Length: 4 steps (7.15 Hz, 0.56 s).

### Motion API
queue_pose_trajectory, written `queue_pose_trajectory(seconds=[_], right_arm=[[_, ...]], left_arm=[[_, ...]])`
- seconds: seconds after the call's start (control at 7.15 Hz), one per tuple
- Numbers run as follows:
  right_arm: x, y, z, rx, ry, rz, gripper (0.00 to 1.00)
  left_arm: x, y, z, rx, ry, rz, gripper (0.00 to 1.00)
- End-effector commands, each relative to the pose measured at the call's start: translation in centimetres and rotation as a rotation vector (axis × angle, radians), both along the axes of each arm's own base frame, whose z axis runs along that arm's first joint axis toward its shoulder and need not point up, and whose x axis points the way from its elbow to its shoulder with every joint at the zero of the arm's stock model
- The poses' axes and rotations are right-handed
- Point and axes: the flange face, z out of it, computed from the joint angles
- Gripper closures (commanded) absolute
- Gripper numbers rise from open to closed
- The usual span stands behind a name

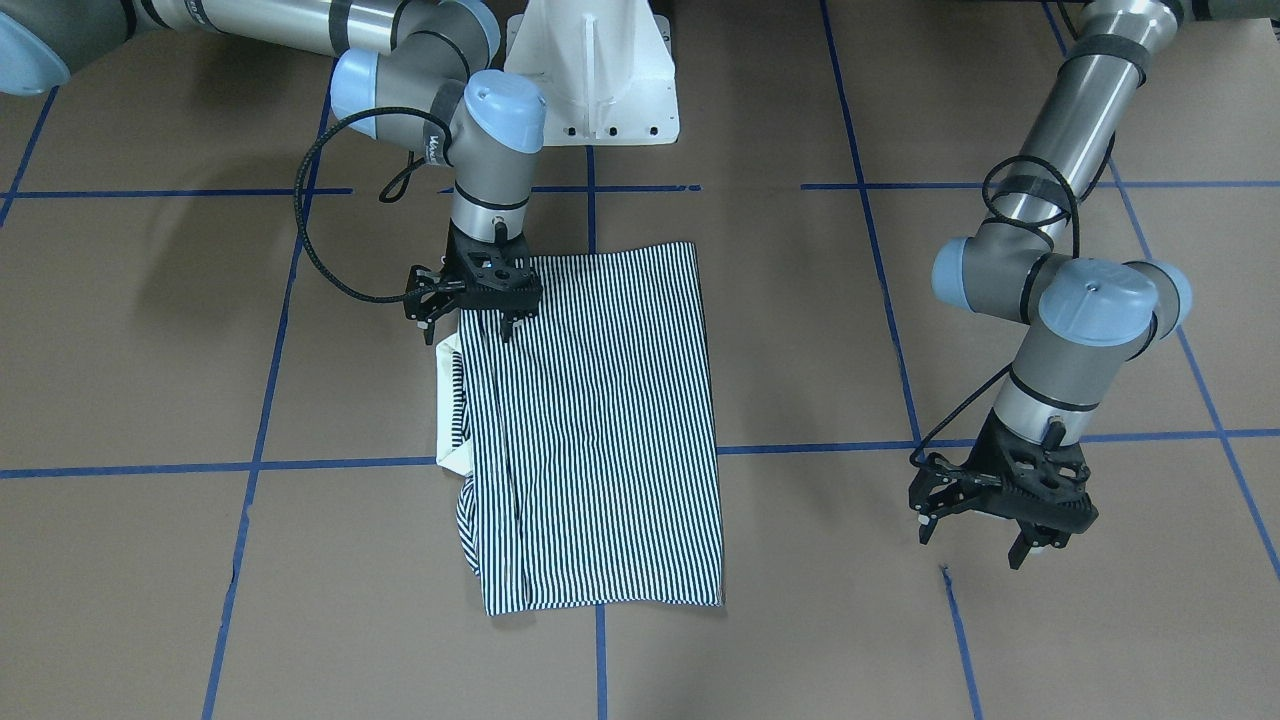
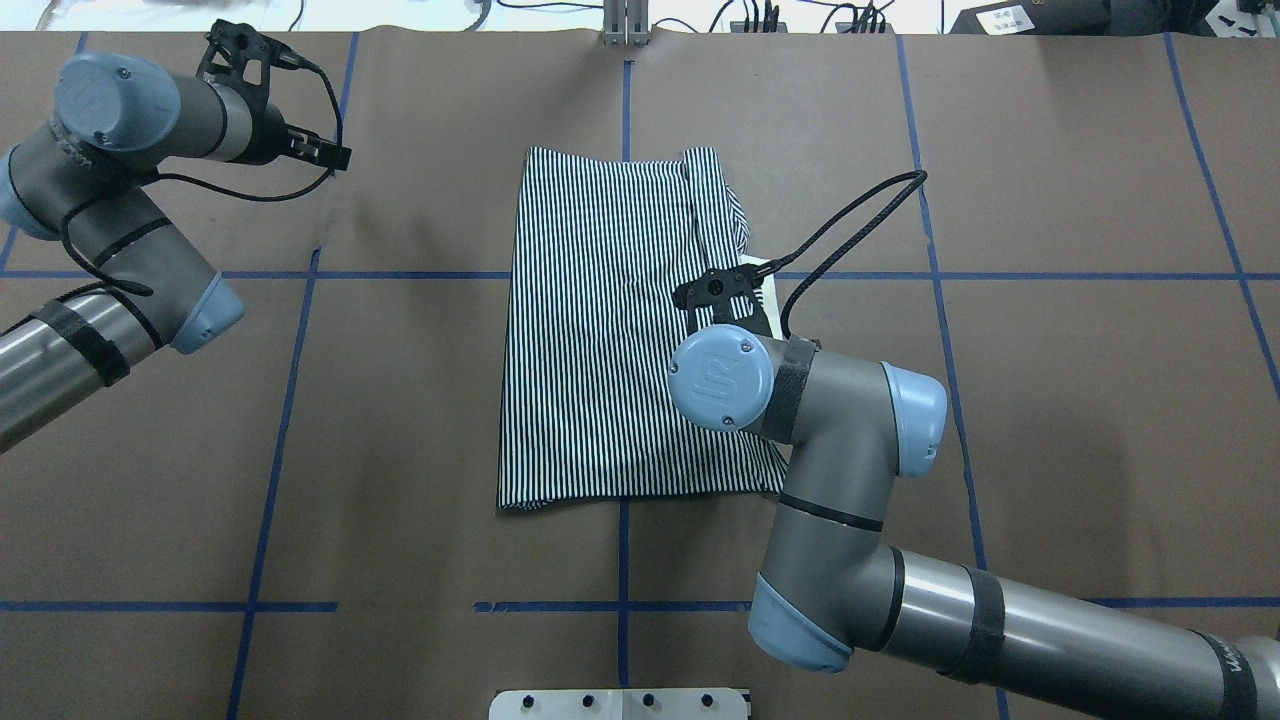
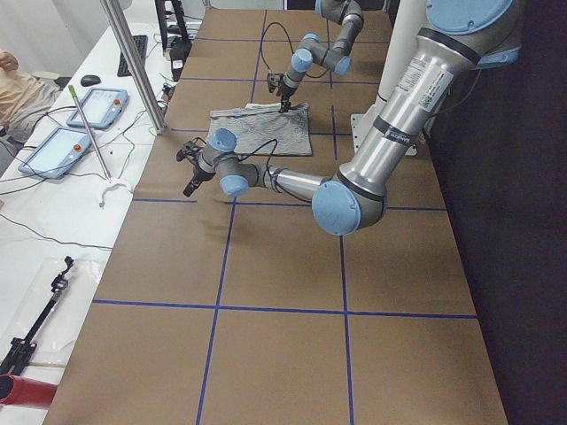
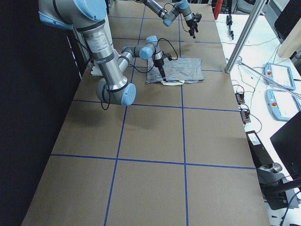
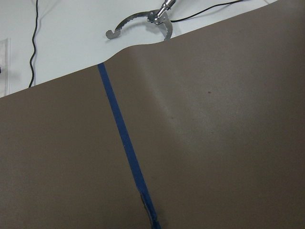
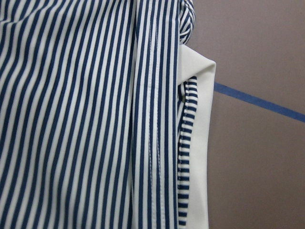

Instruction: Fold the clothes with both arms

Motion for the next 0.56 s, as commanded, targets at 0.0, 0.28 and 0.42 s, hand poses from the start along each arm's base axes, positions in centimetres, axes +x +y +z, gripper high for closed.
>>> queue_pose_trajectory(seconds=[0.0,0.28,0.42], right_arm=[[-0.4,-0.1,1.2,-0.021,0.023,-0.014,0.0],[0.7,-1.1,1.6,-0.04,0.058,-0.051,0.0],[1.7,-2.2,2.1,-0.035,0.075,-0.057,0.0]], left_arm=[[0.1,0.0,0.1,0.0,-0.001,0.003,0.0],[0.2,0.1,0.1,0.0,-0.001,0.004,0.0],[0.4,0.2,0.1,-0.001,0.0,0.006,0.0]])
